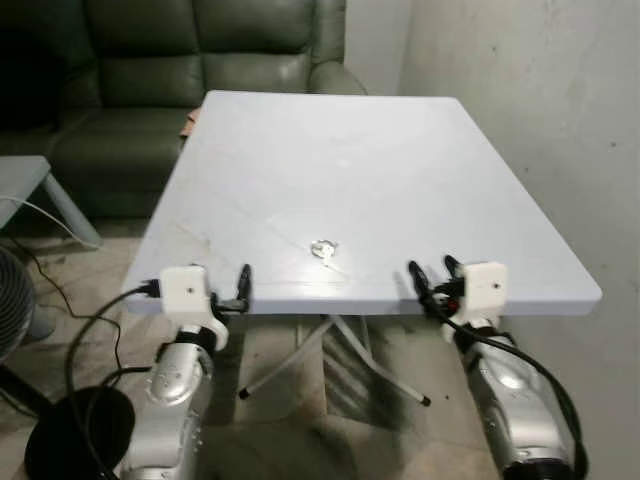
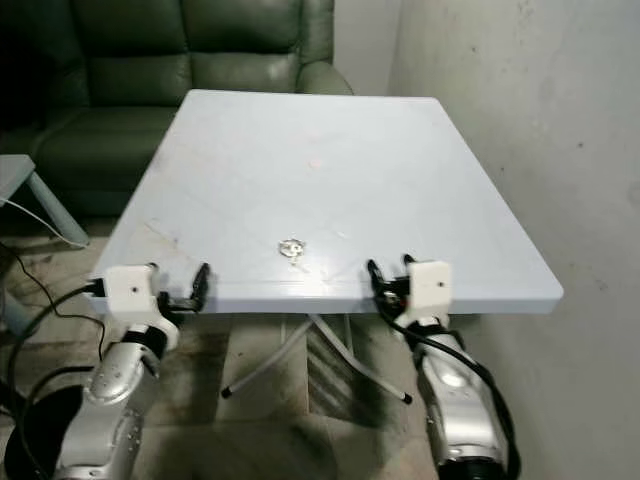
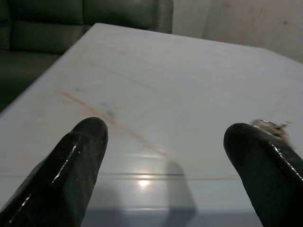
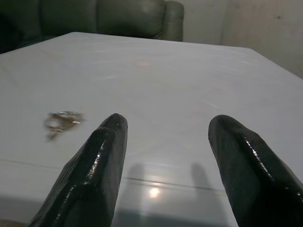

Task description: Hang keys on a hook

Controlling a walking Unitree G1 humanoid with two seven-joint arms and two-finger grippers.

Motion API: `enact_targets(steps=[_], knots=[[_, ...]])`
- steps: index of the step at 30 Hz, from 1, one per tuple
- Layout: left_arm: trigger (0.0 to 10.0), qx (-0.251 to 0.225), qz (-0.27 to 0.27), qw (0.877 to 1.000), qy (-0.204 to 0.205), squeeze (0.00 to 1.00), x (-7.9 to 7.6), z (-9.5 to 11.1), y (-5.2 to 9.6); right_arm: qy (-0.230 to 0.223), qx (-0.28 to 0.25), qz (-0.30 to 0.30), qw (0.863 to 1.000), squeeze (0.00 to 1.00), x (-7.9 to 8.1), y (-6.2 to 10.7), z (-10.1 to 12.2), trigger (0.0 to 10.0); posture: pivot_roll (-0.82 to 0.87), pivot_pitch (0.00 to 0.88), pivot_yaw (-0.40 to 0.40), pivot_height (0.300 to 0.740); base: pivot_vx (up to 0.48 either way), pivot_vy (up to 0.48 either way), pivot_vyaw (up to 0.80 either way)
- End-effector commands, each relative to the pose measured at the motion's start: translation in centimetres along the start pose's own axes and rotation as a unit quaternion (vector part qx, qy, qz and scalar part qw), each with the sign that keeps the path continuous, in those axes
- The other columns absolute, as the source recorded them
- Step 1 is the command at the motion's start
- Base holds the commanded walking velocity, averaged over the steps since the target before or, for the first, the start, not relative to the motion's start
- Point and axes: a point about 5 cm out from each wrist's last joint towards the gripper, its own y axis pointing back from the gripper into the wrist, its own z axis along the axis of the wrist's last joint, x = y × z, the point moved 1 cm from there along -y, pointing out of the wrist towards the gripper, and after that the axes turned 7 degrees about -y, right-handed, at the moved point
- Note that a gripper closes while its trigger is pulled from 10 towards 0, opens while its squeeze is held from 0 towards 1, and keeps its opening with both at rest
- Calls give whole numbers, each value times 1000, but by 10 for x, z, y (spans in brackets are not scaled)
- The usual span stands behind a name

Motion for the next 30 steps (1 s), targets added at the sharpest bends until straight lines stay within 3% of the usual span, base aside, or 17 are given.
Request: enact_targets(steps=[1, 11, 18, 20, 30], knots=[[10000, -5, 11, 1000, -1, 0, 4, 4, 0, -4, -3, 9, 1000, 0, 6, -3, 2, 10000, -46, 16, -14, 740, 0, 480, 0], [10000, -3, 13, 1000, -4, 0, 7, 4, 1, -3, -1, 17, 1000, 0, 8, -3, 1, 10000, -41, 15, -14, 740, 0, 480, 0], [10000, 0, 21, 1000, -8, 0, 7, 3, 1, -2, 2, 20, 1000, 0, 9, -3, 1, 10000, -42, 13, -16, 740, 0, 0, 0], [10000, 23, 24, 999, 11, 0, 6, -2, 0, -2, 2, 21, 1000, 0, 8, -3, 0, 10000, -43, 12, -16, 740, 0, 0, 0], [10000, 23, 20, 999, -16, 0, 8, -2, 3, 1, 7, 23, 1000, 0, 6, -3, 1, 10000, -39, 19, -18, 740, 0, 0, 0]])
